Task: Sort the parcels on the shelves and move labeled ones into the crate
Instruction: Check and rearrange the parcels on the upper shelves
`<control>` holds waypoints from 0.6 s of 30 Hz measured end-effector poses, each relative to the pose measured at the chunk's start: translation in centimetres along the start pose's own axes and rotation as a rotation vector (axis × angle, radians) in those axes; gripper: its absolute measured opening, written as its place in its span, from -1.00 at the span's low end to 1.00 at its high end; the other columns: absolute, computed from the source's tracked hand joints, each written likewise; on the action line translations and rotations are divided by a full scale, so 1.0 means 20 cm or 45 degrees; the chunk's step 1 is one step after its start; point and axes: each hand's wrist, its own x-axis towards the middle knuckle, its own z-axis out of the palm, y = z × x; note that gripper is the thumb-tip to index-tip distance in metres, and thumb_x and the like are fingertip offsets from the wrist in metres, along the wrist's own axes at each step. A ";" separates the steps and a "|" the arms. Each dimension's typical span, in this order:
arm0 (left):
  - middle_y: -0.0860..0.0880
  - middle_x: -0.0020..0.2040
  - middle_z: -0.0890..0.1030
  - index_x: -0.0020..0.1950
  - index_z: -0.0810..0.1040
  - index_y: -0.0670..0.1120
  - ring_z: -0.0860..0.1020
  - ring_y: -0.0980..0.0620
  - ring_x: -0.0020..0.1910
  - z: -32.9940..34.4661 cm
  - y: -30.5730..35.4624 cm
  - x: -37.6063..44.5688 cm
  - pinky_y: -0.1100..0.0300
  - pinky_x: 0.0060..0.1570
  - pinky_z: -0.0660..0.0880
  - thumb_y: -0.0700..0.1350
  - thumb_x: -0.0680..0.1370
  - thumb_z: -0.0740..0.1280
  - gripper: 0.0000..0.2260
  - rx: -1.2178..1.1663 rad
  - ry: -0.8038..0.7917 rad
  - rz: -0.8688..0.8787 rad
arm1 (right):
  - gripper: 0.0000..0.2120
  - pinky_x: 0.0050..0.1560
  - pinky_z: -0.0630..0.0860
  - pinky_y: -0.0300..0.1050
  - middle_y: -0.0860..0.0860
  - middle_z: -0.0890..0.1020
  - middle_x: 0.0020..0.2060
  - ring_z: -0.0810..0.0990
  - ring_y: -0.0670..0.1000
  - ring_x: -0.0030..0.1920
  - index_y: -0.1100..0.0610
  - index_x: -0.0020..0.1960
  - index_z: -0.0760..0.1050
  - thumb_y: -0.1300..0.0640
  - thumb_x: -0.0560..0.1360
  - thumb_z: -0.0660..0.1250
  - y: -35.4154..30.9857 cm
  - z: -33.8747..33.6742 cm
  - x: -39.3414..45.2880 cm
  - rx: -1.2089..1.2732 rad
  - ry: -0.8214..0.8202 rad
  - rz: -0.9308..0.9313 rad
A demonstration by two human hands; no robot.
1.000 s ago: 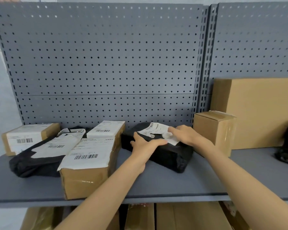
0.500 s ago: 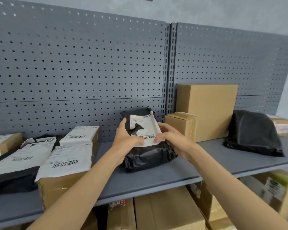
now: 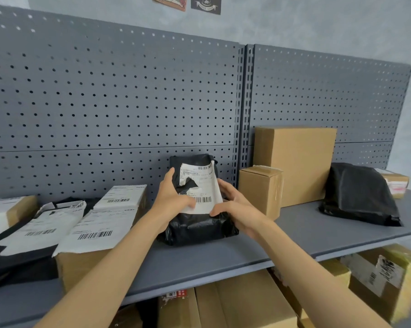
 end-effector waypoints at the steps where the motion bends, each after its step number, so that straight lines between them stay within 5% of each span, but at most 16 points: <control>1: -0.02 0.47 0.21 0.52 0.04 0.06 0.27 -0.02 0.39 -0.01 -0.01 0.00 0.14 0.19 0.34 -0.41 0.31 0.37 -0.09 0.013 -0.003 -0.024 | -0.21 0.10 0.45 -0.21 -0.18 0.50 0.19 0.47 -0.04 0.25 -0.05 0.36 0.31 0.50 0.26 0.32 0.01 0.01 0.01 0.006 -0.004 0.021; 3: -0.03 0.48 0.20 0.52 0.02 0.06 0.26 -0.04 0.40 -0.02 -0.03 0.01 0.13 0.19 0.33 -0.41 0.32 0.37 -0.09 0.048 -0.001 -0.063 | -0.17 0.10 0.44 -0.21 -0.15 0.49 0.23 0.48 -0.06 0.23 -0.03 0.39 0.29 0.45 0.20 0.34 0.03 0.04 0.02 0.011 -0.013 0.057; 7: -0.04 0.49 0.18 0.53 -0.01 0.02 0.24 -0.06 0.41 -0.05 -0.06 0.04 0.15 0.13 0.31 -0.38 0.32 0.35 -0.10 0.142 0.016 -0.148 | -0.08 0.40 0.28 0.00 -0.08 0.40 0.37 0.39 0.00 0.34 0.01 0.48 0.19 0.40 0.18 0.34 0.06 0.09 0.06 0.008 0.002 0.164; 11: -0.09 0.46 0.23 0.53 0.00 -0.03 0.25 -0.11 0.39 -0.08 -0.07 0.06 0.14 0.11 0.31 -0.38 0.31 0.33 -0.12 0.215 0.085 -0.253 | -0.11 0.23 0.37 -0.09 -0.09 0.51 0.22 0.46 -0.02 0.22 -0.03 0.48 0.15 0.38 0.23 0.32 0.06 0.12 0.11 0.016 -0.071 0.256; 14: -0.12 0.47 0.22 0.52 -0.01 -0.06 0.23 -0.14 0.40 -0.11 -0.07 0.07 0.10 0.13 0.33 -0.42 0.32 0.32 -0.13 0.250 0.104 -0.310 | -0.14 0.41 0.23 0.04 -0.02 0.50 0.28 0.40 0.06 0.31 -0.03 0.50 0.12 0.41 0.30 0.31 0.08 0.15 0.13 0.015 -0.106 0.304; 18: -0.13 0.50 0.15 0.53 0.00 -0.04 0.17 -0.17 0.45 -0.13 -0.05 0.06 -0.07 0.32 0.31 -0.49 0.34 0.30 -0.12 0.318 0.148 -0.301 | -0.17 -0.02 0.53 -0.09 0.10 0.54 0.24 0.56 0.07 0.14 -0.02 0.51 0.08 0.46 0.38 0.29 0.08 0.16 0.14 0.178 -0.093 0.334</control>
